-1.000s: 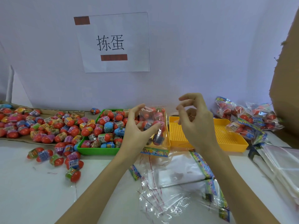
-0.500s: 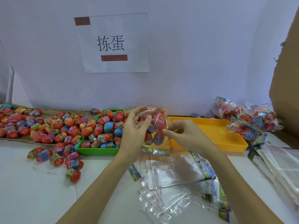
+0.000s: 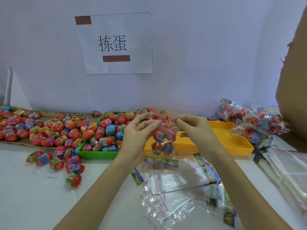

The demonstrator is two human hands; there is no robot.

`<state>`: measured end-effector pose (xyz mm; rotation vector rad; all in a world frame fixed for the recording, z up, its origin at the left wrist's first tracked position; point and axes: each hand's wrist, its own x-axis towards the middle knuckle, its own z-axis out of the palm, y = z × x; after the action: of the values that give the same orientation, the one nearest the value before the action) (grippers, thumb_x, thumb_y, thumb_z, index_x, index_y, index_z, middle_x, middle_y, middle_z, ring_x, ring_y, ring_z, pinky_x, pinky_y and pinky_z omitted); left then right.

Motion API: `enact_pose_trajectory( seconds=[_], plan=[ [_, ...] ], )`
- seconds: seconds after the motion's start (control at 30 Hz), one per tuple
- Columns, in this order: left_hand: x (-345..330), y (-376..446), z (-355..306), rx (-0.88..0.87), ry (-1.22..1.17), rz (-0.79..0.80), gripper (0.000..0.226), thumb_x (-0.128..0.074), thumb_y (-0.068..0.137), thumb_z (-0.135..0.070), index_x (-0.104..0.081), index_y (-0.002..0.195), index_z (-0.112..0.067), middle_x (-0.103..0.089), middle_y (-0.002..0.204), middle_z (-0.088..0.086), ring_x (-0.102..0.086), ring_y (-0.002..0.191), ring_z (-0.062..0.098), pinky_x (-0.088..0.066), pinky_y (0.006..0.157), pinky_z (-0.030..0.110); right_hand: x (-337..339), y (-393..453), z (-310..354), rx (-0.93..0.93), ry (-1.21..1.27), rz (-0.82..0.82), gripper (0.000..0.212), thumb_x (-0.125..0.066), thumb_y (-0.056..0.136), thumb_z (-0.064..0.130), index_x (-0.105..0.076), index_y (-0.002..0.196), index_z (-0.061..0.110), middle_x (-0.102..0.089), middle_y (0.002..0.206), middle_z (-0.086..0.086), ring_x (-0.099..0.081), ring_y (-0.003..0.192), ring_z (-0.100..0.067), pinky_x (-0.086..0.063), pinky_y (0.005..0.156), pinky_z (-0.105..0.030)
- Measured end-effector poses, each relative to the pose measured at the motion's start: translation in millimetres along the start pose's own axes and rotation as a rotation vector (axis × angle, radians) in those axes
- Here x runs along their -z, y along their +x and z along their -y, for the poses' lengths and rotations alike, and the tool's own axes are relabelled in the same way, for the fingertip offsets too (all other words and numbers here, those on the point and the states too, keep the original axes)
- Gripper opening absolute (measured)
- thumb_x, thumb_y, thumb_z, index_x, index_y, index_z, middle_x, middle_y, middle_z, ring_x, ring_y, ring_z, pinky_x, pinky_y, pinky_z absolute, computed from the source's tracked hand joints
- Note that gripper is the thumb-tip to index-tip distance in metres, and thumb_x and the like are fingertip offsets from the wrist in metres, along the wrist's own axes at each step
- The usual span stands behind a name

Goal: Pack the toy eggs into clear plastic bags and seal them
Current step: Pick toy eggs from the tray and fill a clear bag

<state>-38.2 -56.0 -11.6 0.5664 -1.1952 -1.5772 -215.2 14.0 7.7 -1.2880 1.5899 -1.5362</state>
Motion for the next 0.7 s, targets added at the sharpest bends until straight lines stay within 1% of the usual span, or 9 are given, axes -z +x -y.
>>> enact_pose_trajectory(
  seconds=[0.07, 0.13, 0.17, 0.23, 0.3, 0.4, 0.53, 0.6, 0.7],
  plan=[
    [0.6, -1.4, -0.3, 0.050, 0.025, 0.016, 0.028, -0.077, 0.092, -0.004, -0.073, 0.120, -0.005, -0.080, 0.108, 0.018, -0.079, 0.103, 0.027, -0.062, 0.080, 0.024, -4.4, -1.5, 1.4, 0.030, -0.022, -0.130, 0.017, -0.066, 0.103, 0.018, -0.068, 0.119, 0.020, -0.079, 0.092, 0.004, -0.073, 0.089, -0.010, -0.055, 0.068, -0.022],
    [1.4, -3.0, 1.8, 0.058, 0.085, 0.009, 0.020, -0.077, 0.092, -0.005, -0.076, 0.113, -0.003, -0.081, 0.103, 0.017, -0.080, 0.099, 0.025, -0.061, 0.075, 0.021, -9.6, -4.8, 1.0, 0.233, -0.203, -0.294, 0.021, -0.072, 0.098, 0.018, -0.062, 0.117, 0.020, -0.072, 0.097, 0.005, -0.069, 0.089, -0.007, -0.054, 0.072, -0.022],
    [1.0, -3.7, 2.4, 0.062, 0.101, 0.003, 0.019, -0.077, 0.093, -0.007, -0.077, 0.111, -0.003, -0.082, 0.102, 0.017, -0.080, 0.097, 0.025, -0.060, 0.074, 0.020, -12.2, -6.4, 1.1, 0.369, -0.307, -0.333, 0.019, -0.073, 0.097, 0.016, -0.063, 0.113, 0.019, -0.069, 0.099, 0.004, -0.067, 0.090, -0.009, -0.052, 0.074, -0.022],
    [-0.5, -4.4, 3.2, 0.062, 0.126, -0.003, 0.017, -0.078, 0.094, -0.009, -0.077, 0.110, -0.003, -0.082, 0.100, 0.016, -0.081, 0.096, 0.026, -0.061, 0.075, 0.022, -16.8, -8.9, 1.6, 0.583, -0.482, -0.302, 0.011, -0.074, 0.097, 0.014, -0.069, 0.107, 0.016, -0.066, 0.102, 0.002, -0.063, 0.096, -0.016, -0.050, 0.082, -0.026],
    [-1.1, -4.7, 3.0, 0.047, 0.150, 0.000, 0.016, -0.079, 0.093, -0.010, -0.079, 0.109, -0.005, -0.082, 0.099, 0.016, -0.081, 0.095, 0.027, -0.063, 0.077, 0.024, -21.8, -10.2, 1.9, 0.677, -0.594, -0.241, 0.008, -0.075, 0.097, 0.016, -0.076, 0.105, 0.016, -0.067, 0.103, 0.002, -0.061, 0.101, -0.019, -0.049, 0.087, -0.028],
    [-1.2, -5.7, 2.0, 0.028, 0.191, 0.030, 0.016, -0.078, 0.095, -0.013, -0.079, 0.110, -0.007, -0.082, 0.100, 0.014, -0.081, 0.095, 0.028, -0.064, 0.080, 0.027, -27.5, -13.6, 0.2, 0.673, -0.696, -0.218, 0.013, -0.075, 0.096, 0.017, -0.079, 0.108, 0.017, -0.068, 0.105, -0.002, -0.061, 0.101, -0.022, -0.051, 0.088, -0.032],
    [-2.5, -6.9, 2.1, 0.021, 0.224, 0.089, 0.017, -0.070, 0.101, -0.010, -0.078, 0.114, -0.004, -0.082, 0.102, 0.013, -0.080, 0.096, 0.027, -0.062, 0.079, 0.024, -29.6, -14.7, -2.8, 0.644, -0.725, -0.254, 0.017, -0.076, 0.096, 0.018, -0.079, 0.113, 0.014, -0.070, 0.104, -0.005, -0.063, 0.098, -0.025, -0.054, 0.087, -0.038],
    [-2.8, -7.4, 2.3, -0.021, 0.270, 0.114, 0.016, -0.068, 0.102, -0.009, -0.078, 0.114, -0.005, -0.082, 0.101, 0.010, -0.080, 0.096, 0.024, -0.061, 0.080, 0.022, -28.7, -13.8, -2.9, 0.649, -0.720, -0.261, 0.017, -0.076, 0.096, 0.020, -0.079, 0.112, 0.013, -0.071, 0.101, -0.005, -0.063, 0.095, -0.025, -0.054, 0.086, -0.038],
    [-2.2, -7.4, 4.5, -0.108, 0.400, 0.116, 0.015, -0.068, 0.102, -0.007, -0.080, 0.110, -0.011, -0.083, 0.096, 0.003, -0.080, 0.092, 0.018, -0.061, 0.079, 0.020, -27.6, -13.7, -3.4, 0.665, -0.737, -0.234, 0.016, -0.077, 0.096, 0.018, -0.081, 0.110, 0.011, -0.070, 0.100, -0.005, -0.063, 0.094, -0.026, -0.053, 0.084, -0.035]
  ],
)
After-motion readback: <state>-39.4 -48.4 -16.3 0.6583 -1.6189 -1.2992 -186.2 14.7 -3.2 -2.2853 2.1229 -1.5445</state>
